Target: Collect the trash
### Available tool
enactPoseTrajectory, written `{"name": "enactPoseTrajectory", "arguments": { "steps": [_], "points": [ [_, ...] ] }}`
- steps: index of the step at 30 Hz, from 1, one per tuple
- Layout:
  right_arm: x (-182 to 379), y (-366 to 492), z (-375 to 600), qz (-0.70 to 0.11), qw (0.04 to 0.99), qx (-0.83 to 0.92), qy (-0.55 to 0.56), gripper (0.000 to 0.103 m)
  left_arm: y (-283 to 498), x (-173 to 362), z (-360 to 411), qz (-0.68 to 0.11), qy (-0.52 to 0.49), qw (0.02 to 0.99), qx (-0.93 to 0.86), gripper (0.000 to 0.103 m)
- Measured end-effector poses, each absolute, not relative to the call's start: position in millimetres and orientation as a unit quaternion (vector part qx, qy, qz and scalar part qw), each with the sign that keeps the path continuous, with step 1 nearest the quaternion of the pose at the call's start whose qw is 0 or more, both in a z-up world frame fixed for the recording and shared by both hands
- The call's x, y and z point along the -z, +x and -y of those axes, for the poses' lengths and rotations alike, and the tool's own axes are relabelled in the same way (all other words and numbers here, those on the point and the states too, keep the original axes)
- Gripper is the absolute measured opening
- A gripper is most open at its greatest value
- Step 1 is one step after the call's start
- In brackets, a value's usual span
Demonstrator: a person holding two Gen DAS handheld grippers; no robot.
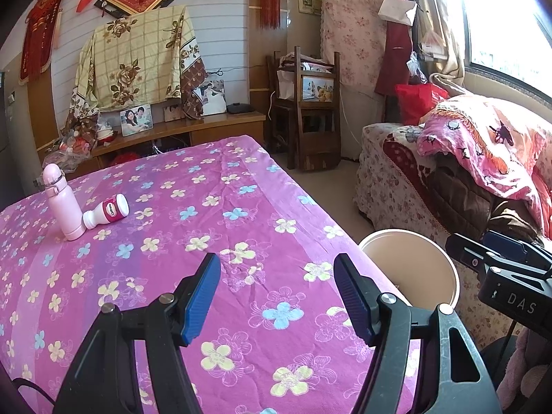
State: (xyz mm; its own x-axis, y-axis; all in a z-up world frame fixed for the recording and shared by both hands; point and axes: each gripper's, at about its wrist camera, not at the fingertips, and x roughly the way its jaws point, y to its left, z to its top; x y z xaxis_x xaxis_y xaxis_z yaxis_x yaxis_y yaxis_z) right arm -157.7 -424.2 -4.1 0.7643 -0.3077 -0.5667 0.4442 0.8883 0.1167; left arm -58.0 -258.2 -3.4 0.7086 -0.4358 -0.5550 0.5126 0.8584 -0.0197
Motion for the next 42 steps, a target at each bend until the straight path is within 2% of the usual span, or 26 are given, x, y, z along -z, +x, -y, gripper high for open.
{"name": "enactPoseTrajectory", "arguments": {
  "steps": [42],
  "points": [
    [12.7,-161.2,426.3,-0.285,0.926,0.208,0.131,0.078,-58.4,10.4,259.4,-0.282,0.085,0.919,0.263,0.069]
  ]
}}
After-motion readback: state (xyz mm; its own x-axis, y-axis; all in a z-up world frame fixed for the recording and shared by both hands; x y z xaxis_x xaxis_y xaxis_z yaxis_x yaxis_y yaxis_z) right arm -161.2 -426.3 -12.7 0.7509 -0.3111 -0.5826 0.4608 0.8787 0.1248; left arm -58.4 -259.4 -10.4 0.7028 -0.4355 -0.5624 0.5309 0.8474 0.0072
